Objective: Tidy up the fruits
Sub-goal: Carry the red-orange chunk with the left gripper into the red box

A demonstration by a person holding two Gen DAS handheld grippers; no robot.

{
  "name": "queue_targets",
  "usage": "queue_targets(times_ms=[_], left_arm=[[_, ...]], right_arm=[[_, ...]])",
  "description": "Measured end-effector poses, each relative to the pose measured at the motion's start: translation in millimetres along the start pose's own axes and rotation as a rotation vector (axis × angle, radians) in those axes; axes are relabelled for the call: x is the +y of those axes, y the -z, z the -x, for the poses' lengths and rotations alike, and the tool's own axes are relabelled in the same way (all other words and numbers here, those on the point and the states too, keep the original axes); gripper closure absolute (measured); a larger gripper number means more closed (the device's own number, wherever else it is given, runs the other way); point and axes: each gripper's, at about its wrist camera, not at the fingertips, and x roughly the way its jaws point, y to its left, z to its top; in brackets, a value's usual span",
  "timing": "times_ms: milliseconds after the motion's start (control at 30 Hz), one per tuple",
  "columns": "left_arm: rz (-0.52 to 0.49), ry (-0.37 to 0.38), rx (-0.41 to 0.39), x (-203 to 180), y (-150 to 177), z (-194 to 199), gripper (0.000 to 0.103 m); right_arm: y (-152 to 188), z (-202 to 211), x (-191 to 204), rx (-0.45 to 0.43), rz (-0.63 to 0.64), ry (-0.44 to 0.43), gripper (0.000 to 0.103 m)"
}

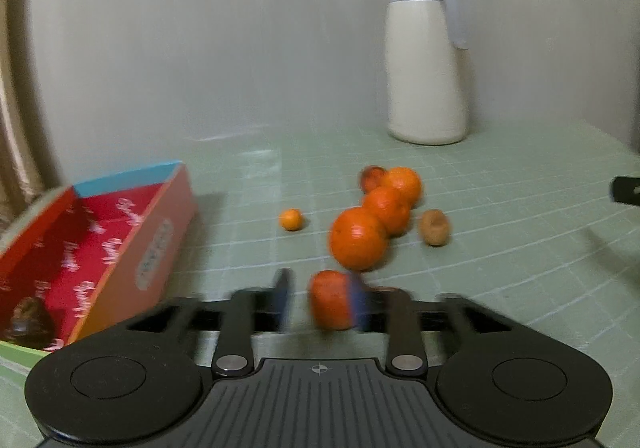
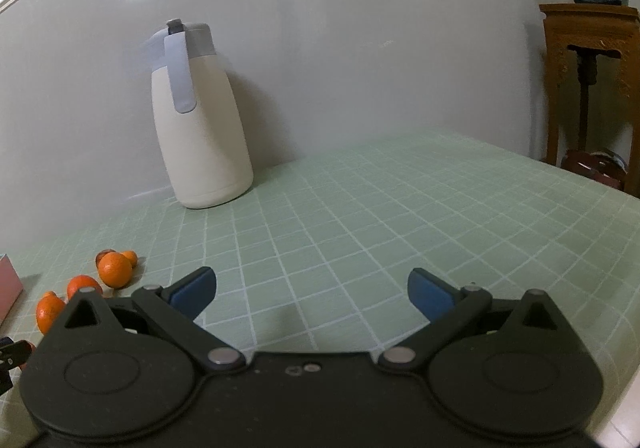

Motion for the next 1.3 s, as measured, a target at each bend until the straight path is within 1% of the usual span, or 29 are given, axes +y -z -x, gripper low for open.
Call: queue_targets(times_ms=[33,67,133,200,233,267,300,333,367,467,500,533,567,700,867,933,1033,1100,1167,1300], left_arm=[[0.010,-0.006,0.007,1,0,-1,0.004],[0.021,-0.014,-0.011,3,0,2,0.003],[0.009,-0.012,-0.047,1,-2,6,0.003],[-0.002,-0.011,-0.037,-2,-1,4,0.003],[-0.003,0.001,-0.025,-2,-1,2,0.007],[0.000,0.012,-0.020,-2,-1,1,0.018],[0.000,0.024,-0.010,-2,-1,-1,0.023],[0.001,0.035,0.009,-2,-1,-4,0.034],[0.009,0.046,0.030,-1,-2,-7,0.047],[0.051,0.075,0.078,4,-1,-15,0.060],[0.063,0.081,0.085,6,-1,-16,0.061],[0.073,0.091,0.088,7,-1,-16,0.063],[0.074,0.097,0.087,7,0,-16,0.072],[0.046,0.090,0.064,3,2,-11,0.072],[0.036,0.038,-0.032,8,-1,4,0.072],[0.034,-0.010,-0.078,13,-2,12,0.072],[0.037,-0.105,-0.150,25,-3,25,0.072],[0.048,-0.164,-0.172,36,-3,30,0.072],[0.068,-0.212,-0.174,49,-3,32,0.072],[0.114,-0.297,-0.142,80,-2,30,0.072]], right_arm=[[0,0,1,0.001,0.001,-0.003,0.001],[0,0,1,0.003,0.001,-0.006,0.001],[1,1,1,0.008,0.001,-0.010,0.001],[1,1,1,0.006,-0.001,-0.011,0.001],[0,0,1,0.007,-0.002,-0.010,0.001],[0,0,1,0.010,-0.003,-0.011,0.001],[0,-1,0,0.013,-0.005,-0.013,0.001],[0,-1,0,0.015,-0.006,-0.015,0.001],[0,-2,0,0.016,-0.006,-0.015,0.001],[-1,-3,0,0.019,-0.008,-0.018,0.001],[-1,-3,0,0.021,-0.008,-0.019,0.001],[-1,-3,0,0.023,-0.008,-0.020,0.001],[-1,-3,0,0.023,-0.008,-0.021,0.001],[0,-3,2,0.022,-0.001,-0.023,0.001],[0,-4,6,0.019,0.001,-0.029,0.001],[0,-3,7,0.019,0.000,-0.034,0.001],[1,-3,12,0.021,-0.002,-0.045,0.001],[1,-3,18,0.022,0.001,-0.059,0.001],[2,-3,27,0.022,0.011,-0.073,0.001],[6,-3,48,0.030,0.035,-0.112,0.001]])
